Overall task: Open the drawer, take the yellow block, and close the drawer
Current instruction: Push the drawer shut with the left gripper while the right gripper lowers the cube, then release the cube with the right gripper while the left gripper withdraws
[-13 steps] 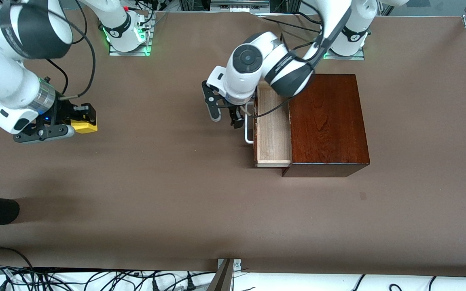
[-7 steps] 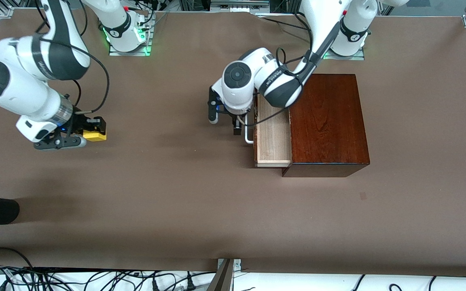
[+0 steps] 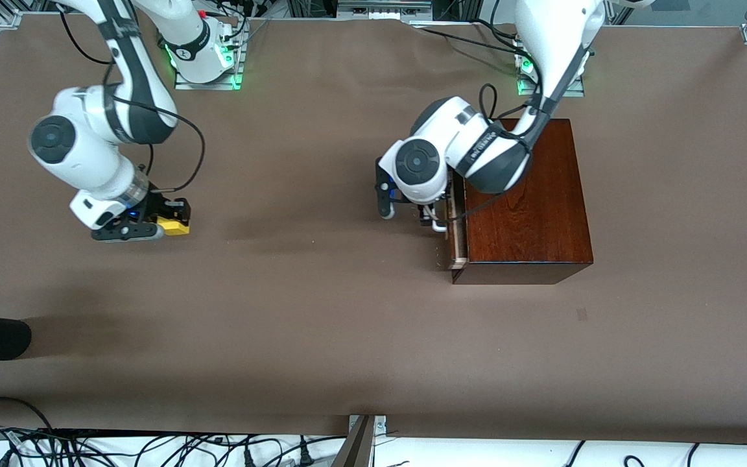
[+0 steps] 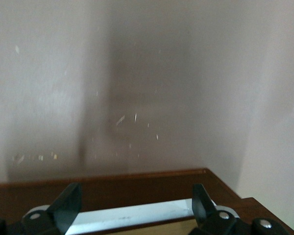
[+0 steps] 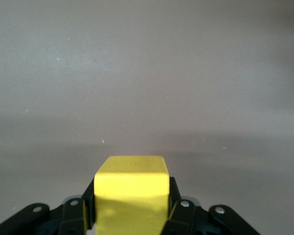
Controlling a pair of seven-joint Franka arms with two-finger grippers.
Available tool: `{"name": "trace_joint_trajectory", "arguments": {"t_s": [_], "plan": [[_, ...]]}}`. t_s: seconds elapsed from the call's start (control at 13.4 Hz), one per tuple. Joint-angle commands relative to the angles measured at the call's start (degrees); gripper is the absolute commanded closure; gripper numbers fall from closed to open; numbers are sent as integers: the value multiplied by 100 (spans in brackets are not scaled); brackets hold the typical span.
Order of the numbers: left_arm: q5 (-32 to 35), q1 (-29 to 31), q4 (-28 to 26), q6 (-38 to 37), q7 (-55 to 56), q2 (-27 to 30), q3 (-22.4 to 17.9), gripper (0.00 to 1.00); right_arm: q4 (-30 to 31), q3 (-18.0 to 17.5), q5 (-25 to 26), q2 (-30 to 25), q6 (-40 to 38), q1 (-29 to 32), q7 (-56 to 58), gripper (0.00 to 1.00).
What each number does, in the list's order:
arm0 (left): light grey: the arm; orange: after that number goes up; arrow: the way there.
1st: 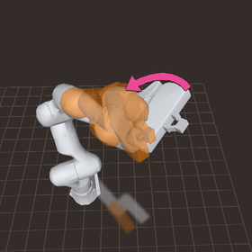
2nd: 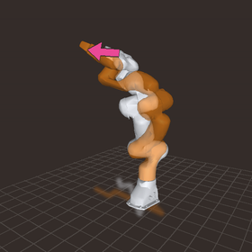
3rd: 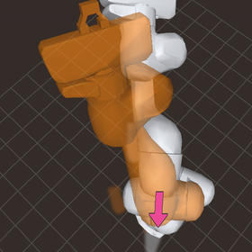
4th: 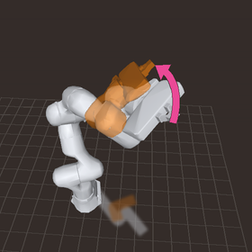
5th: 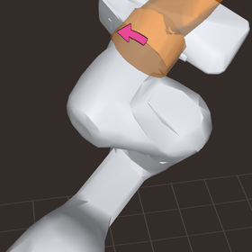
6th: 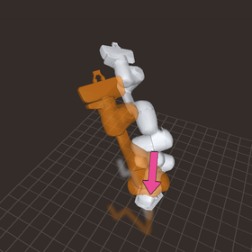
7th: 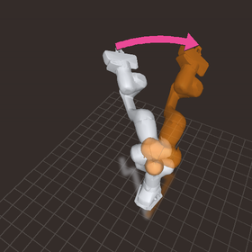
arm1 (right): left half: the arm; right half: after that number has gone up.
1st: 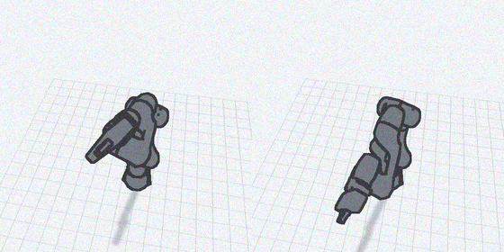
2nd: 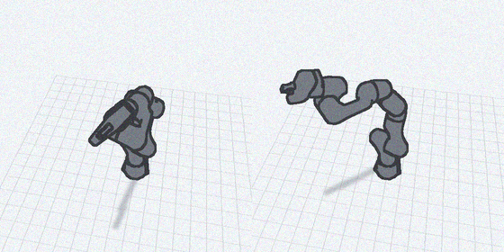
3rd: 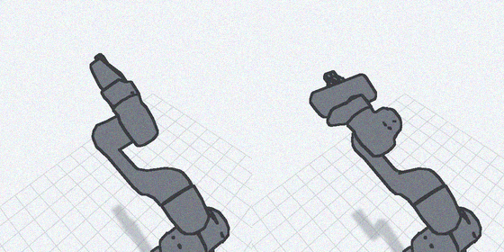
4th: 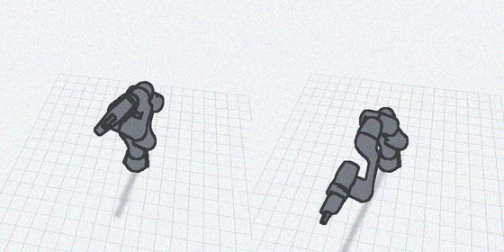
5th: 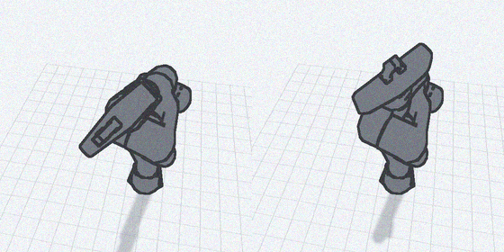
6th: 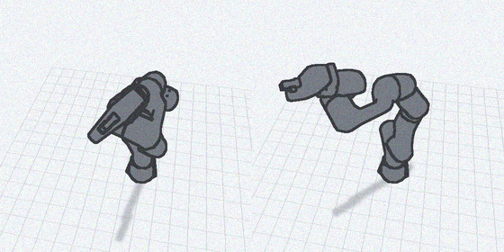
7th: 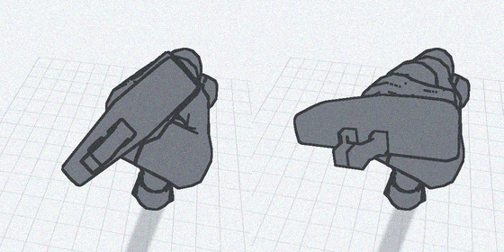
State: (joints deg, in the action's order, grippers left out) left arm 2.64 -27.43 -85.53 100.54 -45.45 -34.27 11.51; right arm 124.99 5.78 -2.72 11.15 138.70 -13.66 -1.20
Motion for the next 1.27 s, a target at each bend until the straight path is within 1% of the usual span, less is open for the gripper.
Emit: {"name": "trace_joint_trajectory", "arguments": {"t_s": [0.0,0.22,0.37,0.52,0.67,0.75,0.82,0.89,0.97,1.04,1.12,1.19], "plan": [[150,308,-34,-403,-96,236,-8,0,183,-148,88,299,630,109,-99,100],[141,335,-7,-394,-78,254,44,0,201,-227,88,703,1149,109,-99,100],[45,300,37,-386,140,472,71,0,209,-227,88,941,1431,109,-99,100],[-52,283,37,-421,1103,893,97,0,236,-227,88,994,1449,127,-108,100],[-35,265,80,-709,2246,1429,97,0,245,-227,88,1064,1458,144,-108,100],[9,300,124,-972,2564,1641,28,0,245,-227,88,1082,1458,153,-108,91],[9,430,194,-1175,2724,1817,-51,0,245,-227,88,1091,1458,162,-99,74],[9,745,352,-1368,2752,1966,-148,0,245,-236,88,1091,1458,162,-99,58],[0,1122,510,-1492,2743,2055,-157,0,245,-262,88,1083,1449,171,-99,51],[-78,1579,729,-1510,2778,2065,-140,0,245,-262,88,1082,1440,171,-99,44],[-88,1905,905,-1511,2857,2056,-140,0,245,-262,88,1074,1432,188,-99,35],[-88,2204,1003,-1502,2979,2030,-140,0,236,-271,88,1048,1414,188,-99,30]]}}
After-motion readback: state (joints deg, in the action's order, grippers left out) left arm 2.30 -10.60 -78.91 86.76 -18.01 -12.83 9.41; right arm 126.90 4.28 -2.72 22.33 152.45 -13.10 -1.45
